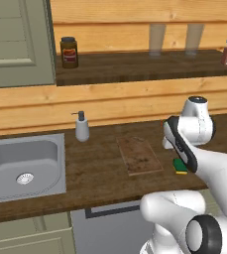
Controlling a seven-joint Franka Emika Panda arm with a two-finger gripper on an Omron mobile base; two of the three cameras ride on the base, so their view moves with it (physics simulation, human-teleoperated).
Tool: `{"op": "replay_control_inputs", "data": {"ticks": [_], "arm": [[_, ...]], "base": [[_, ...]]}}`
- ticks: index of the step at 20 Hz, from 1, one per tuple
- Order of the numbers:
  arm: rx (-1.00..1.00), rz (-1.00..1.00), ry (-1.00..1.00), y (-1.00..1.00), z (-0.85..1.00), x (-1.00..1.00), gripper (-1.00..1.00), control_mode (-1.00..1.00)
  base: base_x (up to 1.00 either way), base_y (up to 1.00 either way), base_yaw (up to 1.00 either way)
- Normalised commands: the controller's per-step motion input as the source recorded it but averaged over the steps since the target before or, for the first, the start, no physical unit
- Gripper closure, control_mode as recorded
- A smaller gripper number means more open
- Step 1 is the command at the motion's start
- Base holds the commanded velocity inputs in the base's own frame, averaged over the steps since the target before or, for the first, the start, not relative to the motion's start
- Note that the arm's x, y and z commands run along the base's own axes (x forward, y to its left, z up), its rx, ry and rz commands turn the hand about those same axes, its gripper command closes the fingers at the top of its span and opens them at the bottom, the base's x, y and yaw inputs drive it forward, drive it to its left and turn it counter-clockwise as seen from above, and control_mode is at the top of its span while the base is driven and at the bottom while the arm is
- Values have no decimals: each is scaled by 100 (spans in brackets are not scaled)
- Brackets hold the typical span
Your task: Pick up the sponge from the counter and clean the cutting board by briefly scrubbing or pressing down on the cutting board. Once finished, release the sponge.
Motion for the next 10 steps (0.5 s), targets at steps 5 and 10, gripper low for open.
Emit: {"op": "replay_control_inputs", "data": {"ticks": [5,10], "arm": [[0,-8,0,-49,-39,-1,-100,-100],[4,-4,0,-27,-25,0,-100,-100]], "base": [[0,0,0],[0,0,0]]}}
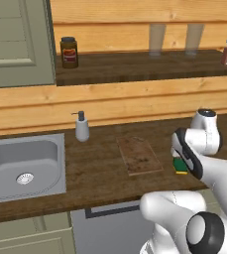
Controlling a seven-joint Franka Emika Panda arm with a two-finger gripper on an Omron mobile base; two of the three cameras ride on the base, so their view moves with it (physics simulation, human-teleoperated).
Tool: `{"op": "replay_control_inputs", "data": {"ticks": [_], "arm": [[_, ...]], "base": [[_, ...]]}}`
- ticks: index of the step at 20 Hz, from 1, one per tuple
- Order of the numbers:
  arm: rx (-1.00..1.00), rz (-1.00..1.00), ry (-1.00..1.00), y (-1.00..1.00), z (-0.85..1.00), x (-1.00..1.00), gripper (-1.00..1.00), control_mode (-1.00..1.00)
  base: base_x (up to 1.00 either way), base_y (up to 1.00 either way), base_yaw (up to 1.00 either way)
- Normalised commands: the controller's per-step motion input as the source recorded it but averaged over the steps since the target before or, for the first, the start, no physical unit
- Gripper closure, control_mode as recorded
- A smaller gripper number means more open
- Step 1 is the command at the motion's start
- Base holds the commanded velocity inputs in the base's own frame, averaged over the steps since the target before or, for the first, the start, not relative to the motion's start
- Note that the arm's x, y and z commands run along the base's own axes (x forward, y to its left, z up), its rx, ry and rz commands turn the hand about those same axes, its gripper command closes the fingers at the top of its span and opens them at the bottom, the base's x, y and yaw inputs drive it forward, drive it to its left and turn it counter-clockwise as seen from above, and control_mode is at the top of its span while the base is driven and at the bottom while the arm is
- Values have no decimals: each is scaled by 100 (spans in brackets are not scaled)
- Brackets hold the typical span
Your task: Pick up the sponge from the counter and clean the cutting board by briefly scrubbing or pressing down on the cutting board. Once finished, release the sponge.
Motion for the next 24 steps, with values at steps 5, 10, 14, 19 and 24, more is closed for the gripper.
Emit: {"op": "replay_control_inputs", "data": {"ticks": [5,10,14,19,24], "arm": [[3,0,0,0,-30,12,-100,-100],[3,0,0,0,-30,12,-100,-100],[0,0,0,0,-23,18,-100,-100],[1,0,0,0,-16,16,-100,-100],[2,0,0,0,-11,8,-100,-100]], "base": [[0,0,0],[0,0,0],[0,0,0],[0,0,0],[0,0,0]]}}
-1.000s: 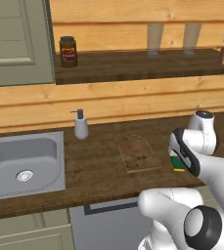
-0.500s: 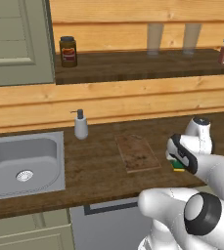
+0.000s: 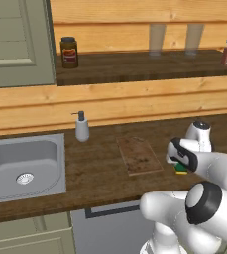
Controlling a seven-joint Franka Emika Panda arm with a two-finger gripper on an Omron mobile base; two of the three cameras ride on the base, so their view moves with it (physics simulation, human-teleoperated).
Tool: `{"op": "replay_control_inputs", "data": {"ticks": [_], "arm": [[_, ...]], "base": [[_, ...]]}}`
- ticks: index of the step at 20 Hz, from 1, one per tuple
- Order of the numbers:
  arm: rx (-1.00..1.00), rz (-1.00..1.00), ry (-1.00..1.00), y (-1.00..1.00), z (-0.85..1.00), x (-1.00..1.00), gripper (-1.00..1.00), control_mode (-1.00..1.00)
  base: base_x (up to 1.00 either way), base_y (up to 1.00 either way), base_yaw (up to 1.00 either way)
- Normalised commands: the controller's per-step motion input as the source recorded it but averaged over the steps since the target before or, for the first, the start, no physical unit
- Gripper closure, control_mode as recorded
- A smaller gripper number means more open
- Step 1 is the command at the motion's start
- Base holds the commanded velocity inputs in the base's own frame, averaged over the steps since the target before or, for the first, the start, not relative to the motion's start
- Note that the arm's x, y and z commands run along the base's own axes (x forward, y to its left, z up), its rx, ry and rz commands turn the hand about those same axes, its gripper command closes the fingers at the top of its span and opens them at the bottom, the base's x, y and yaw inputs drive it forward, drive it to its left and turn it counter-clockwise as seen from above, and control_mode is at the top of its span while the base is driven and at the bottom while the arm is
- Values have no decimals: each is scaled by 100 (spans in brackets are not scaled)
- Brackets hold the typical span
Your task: Pick up the sponge from the counter and clean the cutting board by briefly scrubbing or pressing down on the cutting board. Once finished, release the sponge.
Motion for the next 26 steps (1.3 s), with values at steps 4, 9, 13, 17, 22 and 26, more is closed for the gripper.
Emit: {"op": "replay_control_inputs", "data": {"ticks": [4,9,13,17,22,26], "arm": [[2,0,0,0,-10,7,-100,-100],[0,0,0,0,-12,7,-100,-100],[2,0,0,0,-12,7,-100,-100],[3,0,0,0,-16,11,-100,-100],[0,0,0,0,-19,14,-100,-100],[0,0,0,0,-24,24,100,-100]], "base": [[0,0,0],[0,0,0],[0,0,0],[0,0,0],[0,0,0],[0,0,0]]}}
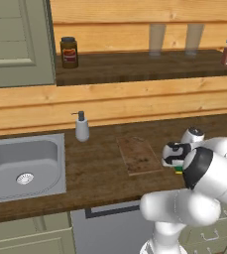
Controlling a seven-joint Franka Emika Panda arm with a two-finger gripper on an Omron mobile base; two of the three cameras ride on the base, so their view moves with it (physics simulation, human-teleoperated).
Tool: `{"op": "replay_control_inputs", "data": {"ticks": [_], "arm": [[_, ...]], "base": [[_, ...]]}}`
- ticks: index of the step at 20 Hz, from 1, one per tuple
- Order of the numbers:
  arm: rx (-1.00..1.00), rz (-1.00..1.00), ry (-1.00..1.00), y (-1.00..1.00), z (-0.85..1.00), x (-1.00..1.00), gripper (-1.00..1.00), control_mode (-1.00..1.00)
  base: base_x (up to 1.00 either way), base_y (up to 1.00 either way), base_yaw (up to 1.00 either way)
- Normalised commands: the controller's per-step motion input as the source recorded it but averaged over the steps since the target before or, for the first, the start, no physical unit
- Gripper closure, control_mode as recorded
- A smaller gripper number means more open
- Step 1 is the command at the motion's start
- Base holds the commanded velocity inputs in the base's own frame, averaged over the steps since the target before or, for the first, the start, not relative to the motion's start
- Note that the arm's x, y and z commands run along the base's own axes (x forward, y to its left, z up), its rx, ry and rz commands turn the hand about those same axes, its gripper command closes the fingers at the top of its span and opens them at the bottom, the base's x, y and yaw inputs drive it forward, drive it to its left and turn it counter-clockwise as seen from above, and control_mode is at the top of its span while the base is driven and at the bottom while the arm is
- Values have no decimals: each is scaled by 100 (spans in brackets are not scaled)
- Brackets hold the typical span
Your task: Pick up the sponge from the counter and clean the cutting board by briefly scrubbing or pressing down on the cutting board. Once finished, release the sponge.
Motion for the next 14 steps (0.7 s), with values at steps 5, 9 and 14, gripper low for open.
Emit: {"op": "replay_control_inputs", "data": {"ticks": [5,9,14], "arm": [[0,0,0,0,-13,3,100,-100],[0,0,0,0,0,0,100,-100],[0,1,-1,14,2,-6,100,-100]], "base": [[0,0,0],[0,0,0],[0,0,0]]}}
